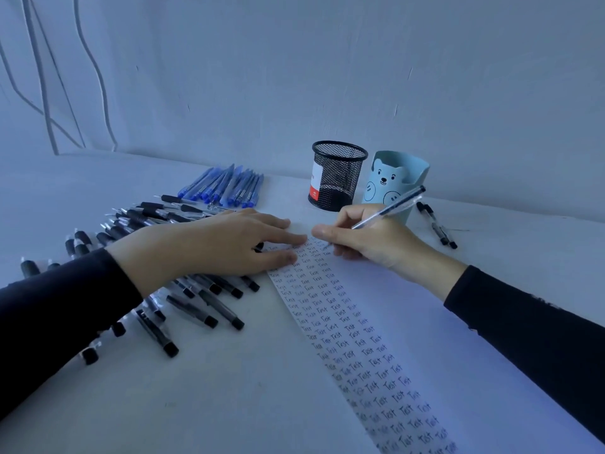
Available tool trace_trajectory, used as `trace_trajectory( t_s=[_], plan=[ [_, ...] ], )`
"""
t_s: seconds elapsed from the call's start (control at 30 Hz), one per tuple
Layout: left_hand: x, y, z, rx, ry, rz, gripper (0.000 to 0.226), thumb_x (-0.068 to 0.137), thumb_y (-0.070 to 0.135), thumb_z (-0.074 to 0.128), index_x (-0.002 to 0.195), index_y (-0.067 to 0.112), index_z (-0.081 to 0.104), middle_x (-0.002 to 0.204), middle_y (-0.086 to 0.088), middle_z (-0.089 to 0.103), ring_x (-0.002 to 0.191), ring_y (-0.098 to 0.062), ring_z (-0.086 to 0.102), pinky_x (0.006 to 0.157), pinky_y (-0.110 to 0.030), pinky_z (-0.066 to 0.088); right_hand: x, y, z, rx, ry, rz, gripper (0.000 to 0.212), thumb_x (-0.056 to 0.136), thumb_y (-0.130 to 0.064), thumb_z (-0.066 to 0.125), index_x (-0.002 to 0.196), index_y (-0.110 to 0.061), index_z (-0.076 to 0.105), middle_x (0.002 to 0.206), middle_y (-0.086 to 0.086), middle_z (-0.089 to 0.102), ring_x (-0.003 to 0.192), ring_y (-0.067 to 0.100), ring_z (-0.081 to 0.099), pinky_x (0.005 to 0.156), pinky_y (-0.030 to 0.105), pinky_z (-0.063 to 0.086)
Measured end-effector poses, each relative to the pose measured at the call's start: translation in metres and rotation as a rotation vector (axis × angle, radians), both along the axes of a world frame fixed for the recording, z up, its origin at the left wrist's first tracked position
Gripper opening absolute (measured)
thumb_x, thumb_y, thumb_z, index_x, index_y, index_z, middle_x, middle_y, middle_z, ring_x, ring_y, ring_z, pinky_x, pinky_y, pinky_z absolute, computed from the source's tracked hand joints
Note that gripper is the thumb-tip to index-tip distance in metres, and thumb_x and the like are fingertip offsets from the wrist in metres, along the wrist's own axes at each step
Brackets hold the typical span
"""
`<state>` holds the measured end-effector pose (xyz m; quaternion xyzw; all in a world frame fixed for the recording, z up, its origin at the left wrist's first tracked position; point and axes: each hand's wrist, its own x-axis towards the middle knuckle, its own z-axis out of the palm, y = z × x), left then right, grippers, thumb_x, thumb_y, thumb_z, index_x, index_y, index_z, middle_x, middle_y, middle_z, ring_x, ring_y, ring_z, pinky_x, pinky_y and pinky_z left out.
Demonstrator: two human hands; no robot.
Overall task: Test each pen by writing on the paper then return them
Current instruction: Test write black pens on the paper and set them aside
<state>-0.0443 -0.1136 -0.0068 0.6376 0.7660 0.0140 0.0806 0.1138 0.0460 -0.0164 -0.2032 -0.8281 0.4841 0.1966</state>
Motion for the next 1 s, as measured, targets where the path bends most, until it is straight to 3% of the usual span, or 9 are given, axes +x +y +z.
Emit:
trace_trajectory(
  t_s=[0.07,0.17,0.3,0.6,1.0],
  plan=[
    [0.0002,0.0001,0.0003,-0.006,0.001,0.002,0.058,0.083,0.073,0.025,0.14,0.061,0.027,0.157,0.021,0.02,0.145,-0.008,0.015,0.117,-0.036,0.012,-0.0037,-0.0021,-0.0043,0.015,0.024,-0.082,0.039,0.087,-0.025,0.073,0.057,-0.013,0.052,0.056,-0.001,0.064,0.047,0.011,0.054,0.047,0.021,0.044],
    [-0.0008,0.0006,-0.0006,0.0,0.0,0.001,0.058,0.083,0.073,0.026,0.139,0.062,0.028,0.157,0.021,0.02,0.145,-0.007,0.015,0.117,-0.035,0.012,-0.0057,-0.0039,-0.0057,0.04,0.027,-0.145,0.038,0.086,-0.013,0.064,0.052,-0.013,0.047,0.049,-0.005,0.06,0.045,0.012,0.051,0.048,0.022,0.04],
    [-0.0024,0.0014,-0.0019,0.004,0.001,0.003,0.059,0.081,0.075,0.025,0.139,0.063,0.028,0.157,0.022,0.021,0.145,-0.007,0.016,0.117,-0.036,0.012,-0.006,-0.0046,-0.0083,0.034,0.053,-0.15,0.046,0.083,-0.011,0.063,0.041,-0.02,0.048,0.055,0.001,0.062,0.047,0.013,0.053,0.049,0.022,0.042],
    [-0.0001,0.0016,-0.0003,0.003,0.008,0.007,0.057,0.082,0.073,0.026,0.138,0.063,0.029,0.157,0.02,0.021,0.145,-0.006,0.016,0.117,-0.034,0.011,-0.0067,-0.0053,-0.0088,0.011,0.058,-0.096,0.044,0.086,-0.01,0.065,0.046,-0.018,0.047,0.059,0.007,0.062,0.048,0.012,0.052,0.051,0.023,0.048],
    [0.0022,0.0012,0.002,-0.018,0.008,0.01,0.061,0.08,0.074,0.024,0.14,0.061,0.027,0.158,0.019,0.019,0.145,-0.008,0.015,0.118,-0.036,0.01,-0.0046,-0.0062,-0.0064,0.017,0.058,-0.122,0.039,0.084,-0.007,0.063,0.048,-0.013,0.048,0.051,-0.001,0.059,0.048,0.013,0.052,0.049,0.022,0.045]
  ],
)
